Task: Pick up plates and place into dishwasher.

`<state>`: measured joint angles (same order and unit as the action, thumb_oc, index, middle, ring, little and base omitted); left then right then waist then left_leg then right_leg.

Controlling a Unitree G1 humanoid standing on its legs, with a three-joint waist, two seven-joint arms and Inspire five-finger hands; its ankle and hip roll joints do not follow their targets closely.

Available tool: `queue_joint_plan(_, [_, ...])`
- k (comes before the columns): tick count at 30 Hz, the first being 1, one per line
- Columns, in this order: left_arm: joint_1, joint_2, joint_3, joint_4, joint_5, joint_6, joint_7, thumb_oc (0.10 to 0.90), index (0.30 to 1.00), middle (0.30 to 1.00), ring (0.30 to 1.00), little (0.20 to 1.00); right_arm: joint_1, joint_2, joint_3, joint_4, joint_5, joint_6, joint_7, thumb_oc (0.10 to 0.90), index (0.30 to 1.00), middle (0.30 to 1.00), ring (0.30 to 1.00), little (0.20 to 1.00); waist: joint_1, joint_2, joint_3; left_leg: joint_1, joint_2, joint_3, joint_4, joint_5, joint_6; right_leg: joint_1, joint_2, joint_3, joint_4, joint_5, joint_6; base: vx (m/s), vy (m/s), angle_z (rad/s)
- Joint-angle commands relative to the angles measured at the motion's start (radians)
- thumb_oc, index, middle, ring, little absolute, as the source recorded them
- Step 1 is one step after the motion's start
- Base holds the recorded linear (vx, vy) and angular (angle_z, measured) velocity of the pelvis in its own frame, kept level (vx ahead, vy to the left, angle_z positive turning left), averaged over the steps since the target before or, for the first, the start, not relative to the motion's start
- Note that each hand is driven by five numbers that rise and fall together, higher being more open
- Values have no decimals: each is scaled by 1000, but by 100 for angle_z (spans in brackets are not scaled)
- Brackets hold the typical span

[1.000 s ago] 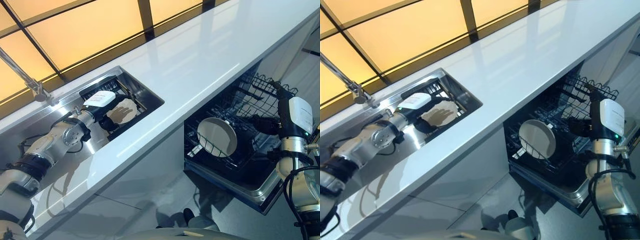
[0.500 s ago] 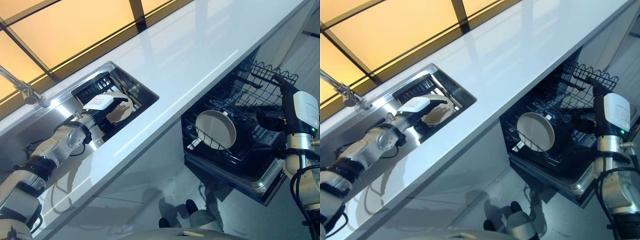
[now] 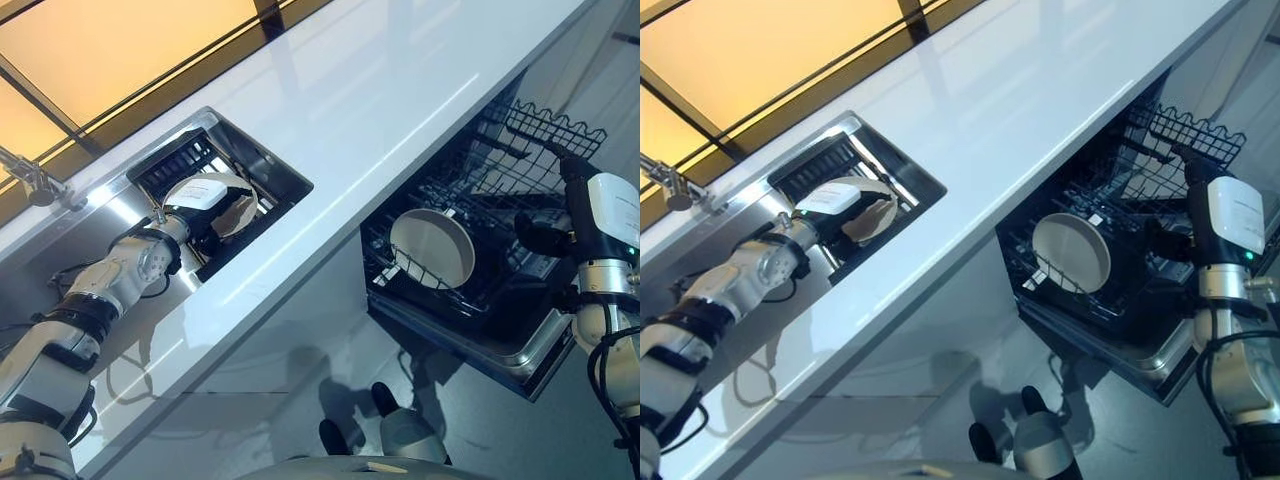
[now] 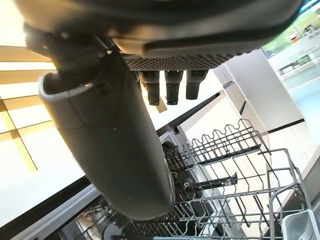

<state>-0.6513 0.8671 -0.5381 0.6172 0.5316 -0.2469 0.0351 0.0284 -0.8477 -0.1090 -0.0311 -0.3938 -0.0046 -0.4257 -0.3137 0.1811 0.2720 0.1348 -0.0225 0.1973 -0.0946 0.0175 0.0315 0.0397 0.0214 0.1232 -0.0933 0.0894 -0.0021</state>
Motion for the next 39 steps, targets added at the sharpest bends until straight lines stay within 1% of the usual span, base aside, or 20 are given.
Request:
queue_joint_plan(1, [-189, 23, -38, 131, 68, 51, 86, 800, 900, 900, 900, 900, -151, -95, -66, -110, -21, -82, -35, 800, 900, 900, 900, 900, -5, -29, -54, 11, -57, 54, 7, -115, 40, 33, 43, 14, 6, -85, 64, 39, 25, -1])
queue_joint_plan(4, [-197, 9, -42, 175, 119, 73, 164, 800, 900, 900, 900, 900, -166, -103, -52, -105, -25, -88, -41, 800, 900, 900, 900, 900, -12, -34, -43, 6, -56, 59, 7, -115, 39, 26, 44, 19, 6, -84, 64, 22, 24, -7])
queue_joint_plan(6, [-206, 9, -41, 198, 146, 112, 214, 800, 900, 900, 900, 900, -174, -109, -48, -104, -31, -96, -48, 800, 900, 900, 900, 900, -16, -36, -32, -2, -55, 62, 7, -114, 38, 18, 44, 22, 6, -82, 64, -15, 22, -8])
queue_joint_plan(8, [-214, 10, -37, 227, 155, 126, 265, 800, 900, 900, 900, 900, -179, -114, -47, -106, -34, -106, -52, 800, 900, 900, 900, 900, -19, -40, -22, -10, -54, 65, 7, -113, 38, 9, 45, 24, 6, -80, 64, -33, 20, -2])
queue_joint_plan(10, [-219, 10, -27, 236, 156, 155, 298, 800, 900, 900, 900, 900, -183, -115, -44, -113, -41, -119, -63, 800, 900, 900, 900, 900, -21, -44, -11, -20, -54, 65, 7, -111, 36, -1, 46, 27, 6, -79, 63, -46, 23, -4])
queue_joint_plan(12, [-214, 7, -16, 231, 160, 175, 304, 512, 653, 653, 653, 612, -184, -116, -47, -116, -38, -130, -66, 800, 900, 900, 900, 900, -21, -47, -7, -24, -53, 67, 7, -111, 36, -5, 47, 28, 6, -78, 63, -42, 10, -14])
queue_joint_plan(13, [-210, 8, -13, 229, 156, 183, 305, 267, 444, 444, 444, 367, -184, -117, -48, -118, -37, -134, -68, 800, 900, 900, 900, 900, -20, -49, -5, -25, -53, 67, 7, -111, 35, -7, 47, 28, 6, -79, 64, -41, 4, -19])
queue_joint_plan(14, [-200, 8, -1, 222, 149, 200, 303, 100, 300, 300, 300, 200, -183, -115, -50, -120, -41, -145, -66, 800, 900, 900, 900, 900, -17, -52, -2, -27, -52, 65, 7, -110, 34, -8, 46, 26, 6, -78, 65, -44, 5, -14])
queue_joint_plan(16, [-189, 2, 10, 220, 138, 209, 302, 100, 300, 300, 300, 200, -186, -114, -49, -131, -43, -150, -58, 800, 900, 900, 900, 900, -15, -54, -1, -26, -52, 64, 7, -110, 34, -6, 46, 25, 6, -79, 65, -18, 4, -1])
queue_joint_plan(20, [-176, 1, 26, 218, 117, 206, 275, 100, 300, 300, 300, 200, -193, -111, -43, -138, -52, -158, -44, 800, 900, 900, 900, 900, -8, -55, -9, -17, -52, 61, 7, -110, 34, 4, 44, 16, 6, -82, 65, 0, 0, 0])
queue_joint_plan(29, [-144, 17, 57, 214, 132, 190, 296, 100, 300, 300, 300, 200, -179, -100, -38, -158, -66, -167, -27, 800, 900, 900, 900, 900, 7, -57, -31, -1, -53, 54, 7, -112, 34, 24, 42, 1, 6, -87, 65, -4, 2, 1])
queue_joint_plan(35, [-117, 45, 87, 182, 130, 170, 354, 100, 300, 300, 300, 200, -153, -90, -48, -174, -64, -183, -15, 800, 900, 900, 900, 900, 23, -63, -58, 13, -54, 46, 7, -116, 34, 42, 41, -11, 6, -92, 64, -20, -1, 5])
queue_joint_plan(39, [-102, 63, 118, 158, 101, 145, 409, 100, 300, 300, 300, 200, -138, -78, -51, -187, -64, -194, -21, 800, 900, 900, 900, 900, 33, -68, -78, 23, -53, 38, 7, -118, 34, 54, 42, -18, 6, -94, 62, -4, 0, 1])
